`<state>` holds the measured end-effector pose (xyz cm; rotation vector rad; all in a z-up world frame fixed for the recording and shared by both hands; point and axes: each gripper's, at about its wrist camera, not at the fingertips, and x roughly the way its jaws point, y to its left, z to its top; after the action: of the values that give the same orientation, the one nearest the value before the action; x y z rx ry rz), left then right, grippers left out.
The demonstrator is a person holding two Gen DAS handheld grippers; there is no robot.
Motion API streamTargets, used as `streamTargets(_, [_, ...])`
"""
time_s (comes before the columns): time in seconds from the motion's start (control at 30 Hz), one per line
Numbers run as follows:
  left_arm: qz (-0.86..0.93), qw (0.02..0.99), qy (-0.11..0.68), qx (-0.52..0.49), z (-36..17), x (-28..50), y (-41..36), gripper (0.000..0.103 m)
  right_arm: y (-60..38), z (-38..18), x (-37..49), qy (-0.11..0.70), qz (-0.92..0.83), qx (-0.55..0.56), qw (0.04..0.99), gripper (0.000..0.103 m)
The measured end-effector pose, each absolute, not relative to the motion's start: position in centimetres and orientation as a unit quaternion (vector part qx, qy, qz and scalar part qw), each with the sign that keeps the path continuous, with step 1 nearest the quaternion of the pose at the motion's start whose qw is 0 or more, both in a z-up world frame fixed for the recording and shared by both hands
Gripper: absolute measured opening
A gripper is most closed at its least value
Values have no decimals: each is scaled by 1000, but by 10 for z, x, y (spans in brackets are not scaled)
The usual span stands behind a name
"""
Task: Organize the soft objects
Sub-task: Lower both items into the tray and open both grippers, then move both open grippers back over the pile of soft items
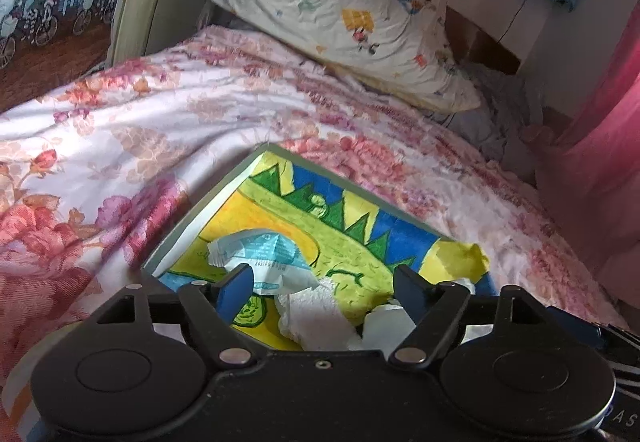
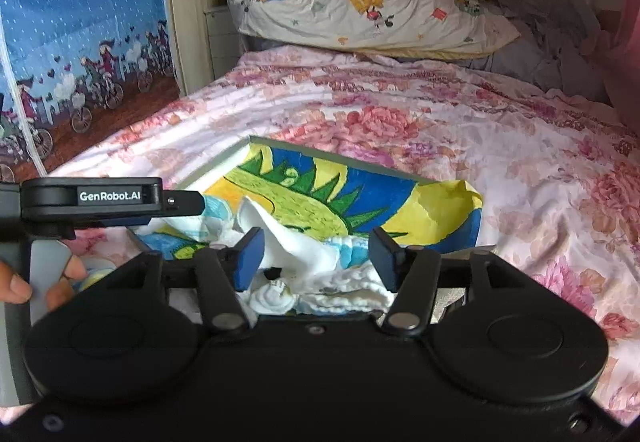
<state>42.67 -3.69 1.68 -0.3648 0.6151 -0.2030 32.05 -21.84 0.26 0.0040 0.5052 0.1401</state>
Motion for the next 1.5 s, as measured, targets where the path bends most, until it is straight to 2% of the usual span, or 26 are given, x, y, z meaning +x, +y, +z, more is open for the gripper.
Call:
streamTargets(0.07, [-101,936,286,-178,22,415,-36,83,-220,7,311,234,72,10,969,62])
streamTargets(0.37, [-122,955,210,-171,50,340,-26,94,-222,33,251,170,81,32,982,86])
streamTargets(0.5, [-127,962,174,-165,63,303,-22,100,-217,42,221,150,88,30,984,93])
streamTargets(0.63, [-128,965,159,-165,72,274,-13,101,-211,49,191,126,93,26,987,101])
streamTargets(0.93, [-131,971,132,-148,78,206,10,102,-201,55,137,98,105,22,989,102])
streamTargets(1.5, [-119,981,125,-94,36,122,34,102,-188,36,108,104,94,-3,990,102])
